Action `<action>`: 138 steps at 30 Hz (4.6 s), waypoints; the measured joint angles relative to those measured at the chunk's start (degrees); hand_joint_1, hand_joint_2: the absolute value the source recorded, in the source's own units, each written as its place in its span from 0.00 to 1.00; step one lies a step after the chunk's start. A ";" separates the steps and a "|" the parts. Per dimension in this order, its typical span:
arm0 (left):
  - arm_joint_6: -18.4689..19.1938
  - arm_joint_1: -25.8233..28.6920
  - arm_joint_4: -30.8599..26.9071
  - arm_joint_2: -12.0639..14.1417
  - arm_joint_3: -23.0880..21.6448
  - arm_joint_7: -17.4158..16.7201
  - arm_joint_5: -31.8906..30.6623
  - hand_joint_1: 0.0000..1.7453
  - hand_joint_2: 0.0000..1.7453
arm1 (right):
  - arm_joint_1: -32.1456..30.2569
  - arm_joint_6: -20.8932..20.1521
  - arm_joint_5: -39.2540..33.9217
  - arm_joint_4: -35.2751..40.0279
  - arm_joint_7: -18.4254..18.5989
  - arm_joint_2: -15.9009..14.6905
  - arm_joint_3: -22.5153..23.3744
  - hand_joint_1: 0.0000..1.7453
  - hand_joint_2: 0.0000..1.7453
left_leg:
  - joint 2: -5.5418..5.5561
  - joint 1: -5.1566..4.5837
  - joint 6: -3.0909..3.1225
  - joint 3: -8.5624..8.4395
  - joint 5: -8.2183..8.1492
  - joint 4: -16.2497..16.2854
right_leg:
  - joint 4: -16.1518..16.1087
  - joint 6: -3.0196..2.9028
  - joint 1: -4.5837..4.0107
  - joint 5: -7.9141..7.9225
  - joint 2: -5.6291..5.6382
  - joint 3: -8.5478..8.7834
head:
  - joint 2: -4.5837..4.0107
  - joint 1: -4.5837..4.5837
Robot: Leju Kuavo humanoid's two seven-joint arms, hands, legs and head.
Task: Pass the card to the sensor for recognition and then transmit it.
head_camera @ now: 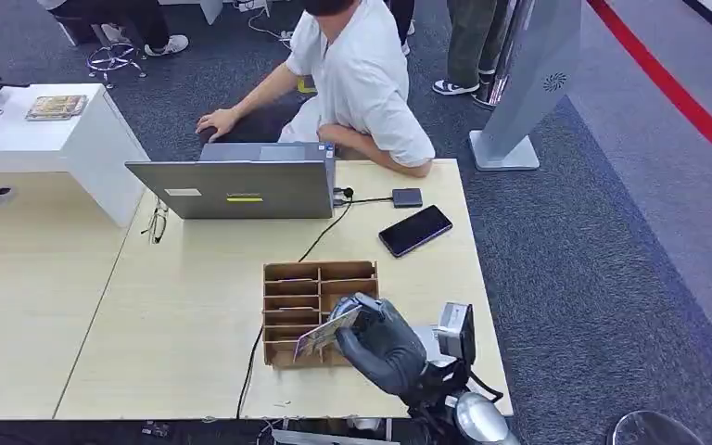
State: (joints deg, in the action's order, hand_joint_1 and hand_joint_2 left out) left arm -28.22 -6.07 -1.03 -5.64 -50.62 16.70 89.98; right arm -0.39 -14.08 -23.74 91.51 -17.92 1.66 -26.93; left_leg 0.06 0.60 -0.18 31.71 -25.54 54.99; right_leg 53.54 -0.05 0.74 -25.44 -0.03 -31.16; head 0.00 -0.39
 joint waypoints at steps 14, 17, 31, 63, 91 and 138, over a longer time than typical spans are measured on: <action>-0.35 0.26 -0.09 0.20 0.00 0.13 0.00 0.00 0.00 | 0.11 -3.43 -3.21 -1.81 1.09 -1.62 0.00 1.00 1.00 | 0.00 0.00 0.02 -0.01 -0.02 0.00 | -0.01 0.00 0.00 0.00 0.00 0.00 | 0.00 0.02; -0.33 0.30 -0.11 0.22 0.00 0.13 0.00 0.00 0.00 | 0.12 -2.14 -1.08 -1.84 0.74 -2.18 0.02 1.00 1.00 | 0.00 0.00 0.02 0.00 -0.02 0.00 | -0.01 0.00 0.00 0.00 0.00 0.00 | 0.00 0.00; 0.00 0.66 -0.11 0.35 0.37 0.13 0.00 0.00 0.00 | -1.54 3.19 7.58 -1.88 0.48 -6.77 3.98 1.00 1.00 | 0.00 -0.02 0.06 -0.01 -0.04 0.01 | -0.04 0.00 0.01 0.00 0.00 0.01 | 0.00 0.02; -4.39 0.51 -0.55 -1.99 6.14 1.70 0.00 0.00 0.00 | -5.85 7.13 18.19 -2.97 3.37 -14.34 8.00 1.00 1.00 | -0.01 -0.05 0.13 -0.01 -0.09 0.02 | -0.09 0.09 0.04 -0.04 0.00 0.05 | 0.00 0.02; -4.28 0.48 -1.05 -1.99 6.84 1.22 0.00 0.00 0.00 | -7.61 18.36 31.87 -2.05 11.17 -16.39 8.11 1.00 1.00 | -0.01 -0.06 0.14 -0.02 -0.09 0.03 | -0.10 0.09 0.04 -0.04 0.00 0.06 | 0.00 0.00; -3.93 0.05 -1.05 -2.05 6.95 0.04 0.00 0.00 0.00 | -7.07 20.46 40.44 -3.15 22.47 -17.75 7.02 1.00 1.00 | -0.01 -0.06 0.15 -0.03 -0.09 0.03 | -0.09 0.09 0.04 -0.05 0.00 0.09 | 0.00 0.02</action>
State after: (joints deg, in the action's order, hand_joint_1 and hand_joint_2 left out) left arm -32.15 -6.02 -2.08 -7.69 -43.67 16.74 89.98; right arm -7.46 6.38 16.70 88.37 4.55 -16.09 -19.91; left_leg 0.05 0.54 -0.03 31.68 -25.64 55.02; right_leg 53.45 0.04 0.78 -25.48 -0.03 -31.07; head 0.00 -0.37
